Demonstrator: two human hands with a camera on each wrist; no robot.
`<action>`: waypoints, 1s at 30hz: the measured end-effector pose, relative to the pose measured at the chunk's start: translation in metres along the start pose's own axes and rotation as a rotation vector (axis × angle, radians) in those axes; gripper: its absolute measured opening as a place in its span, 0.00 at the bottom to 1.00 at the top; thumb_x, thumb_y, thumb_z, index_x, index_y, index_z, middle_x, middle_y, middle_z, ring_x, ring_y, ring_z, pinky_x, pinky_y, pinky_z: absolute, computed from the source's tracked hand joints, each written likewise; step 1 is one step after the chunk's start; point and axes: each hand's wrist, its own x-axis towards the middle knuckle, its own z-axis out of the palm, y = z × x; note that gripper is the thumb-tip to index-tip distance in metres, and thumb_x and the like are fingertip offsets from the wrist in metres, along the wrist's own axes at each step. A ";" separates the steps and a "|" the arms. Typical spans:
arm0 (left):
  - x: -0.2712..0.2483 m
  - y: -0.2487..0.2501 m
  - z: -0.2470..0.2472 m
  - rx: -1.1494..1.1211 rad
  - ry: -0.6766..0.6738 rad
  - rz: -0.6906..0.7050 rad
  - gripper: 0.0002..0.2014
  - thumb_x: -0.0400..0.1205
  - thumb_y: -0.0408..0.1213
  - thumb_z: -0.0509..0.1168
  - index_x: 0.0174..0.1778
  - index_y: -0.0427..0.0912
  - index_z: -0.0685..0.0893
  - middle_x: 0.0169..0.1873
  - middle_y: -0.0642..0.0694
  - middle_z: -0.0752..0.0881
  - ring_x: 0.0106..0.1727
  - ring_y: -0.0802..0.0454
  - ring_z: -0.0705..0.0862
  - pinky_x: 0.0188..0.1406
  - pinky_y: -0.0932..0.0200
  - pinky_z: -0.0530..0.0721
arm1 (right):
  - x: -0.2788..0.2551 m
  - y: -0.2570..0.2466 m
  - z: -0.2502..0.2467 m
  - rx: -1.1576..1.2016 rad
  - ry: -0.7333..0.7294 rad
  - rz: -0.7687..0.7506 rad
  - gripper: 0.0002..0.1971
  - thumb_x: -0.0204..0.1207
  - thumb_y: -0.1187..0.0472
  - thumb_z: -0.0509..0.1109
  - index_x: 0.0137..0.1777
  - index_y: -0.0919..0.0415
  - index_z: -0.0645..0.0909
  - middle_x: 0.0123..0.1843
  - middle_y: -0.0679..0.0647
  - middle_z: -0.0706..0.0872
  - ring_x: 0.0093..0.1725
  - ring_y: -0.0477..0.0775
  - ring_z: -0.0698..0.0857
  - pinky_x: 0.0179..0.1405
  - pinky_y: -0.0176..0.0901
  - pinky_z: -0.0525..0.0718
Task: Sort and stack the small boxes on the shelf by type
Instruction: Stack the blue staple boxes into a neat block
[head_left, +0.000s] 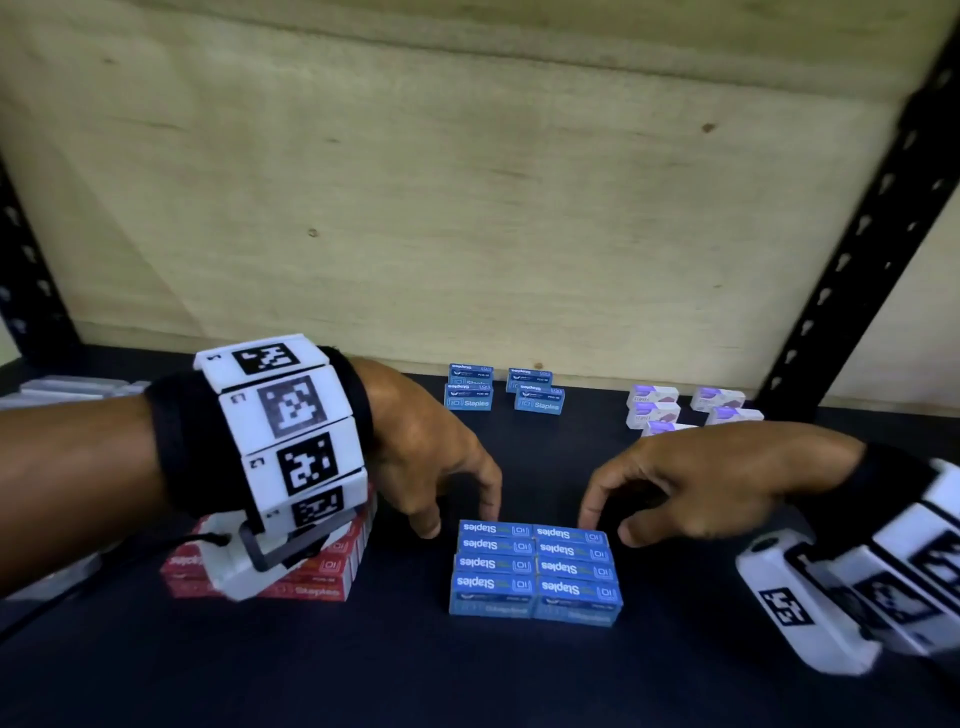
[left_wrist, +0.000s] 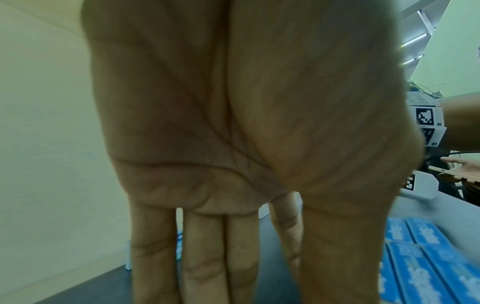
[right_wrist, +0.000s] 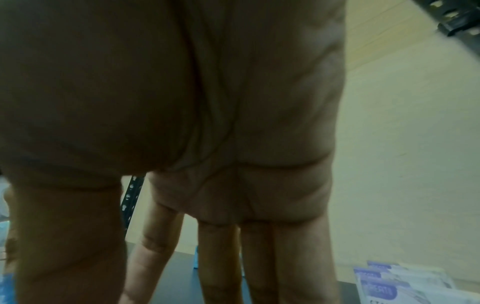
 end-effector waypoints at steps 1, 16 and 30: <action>0.002 -0.001 -0.001 -0.009 0.002 -0.019 0.23 0.83 0.43 0.67 0.73 0.65 0.72 0.64 0.52 0.82 0.60 0.54 0.82 0.50 0.61 0.79 | 0.001 0.001 -0.002 0.003 0.004 0.019 0.12 0.81 0.49 0.69 0.62 0.34 0.80 0.53 0.38 0.89 0.52 0.40 0.86 0.63 0.42 0.82; 0.052 -0.053 -0.041 0.119 0.342 -0.389 0.15 0.83 0.53 0.65 0.61 0.52 0.74 0.41 0.53 0.77 0.44 0.49 0.76 0.39 0.58 0.72 | 0.071 0.009 -0.049 -0.232 0.233 0.345 0.25 0.85 0.47 0.62 0.77 0.59 0.65 0.69 0.57 0.80 0.63 0.59 0.81 0.58 0.48 0.79; 0.091 -0.064 -0.047 0.115 0.363 -0.355 0.04 0.84 0.44 0.65 0.51 0.49 0.79 0.46 0.48 0.78 0.43 0.50 0.75 0.39 0.59 0.73 | 0.105 0.014 -0.060 -0.317 0.233 0.309 0.18 0.83 0.51 0.67 0.67 0.61 0.79 0.59 0.57 0.87 0.53 0.57 0.85 0.48 0.44 0.80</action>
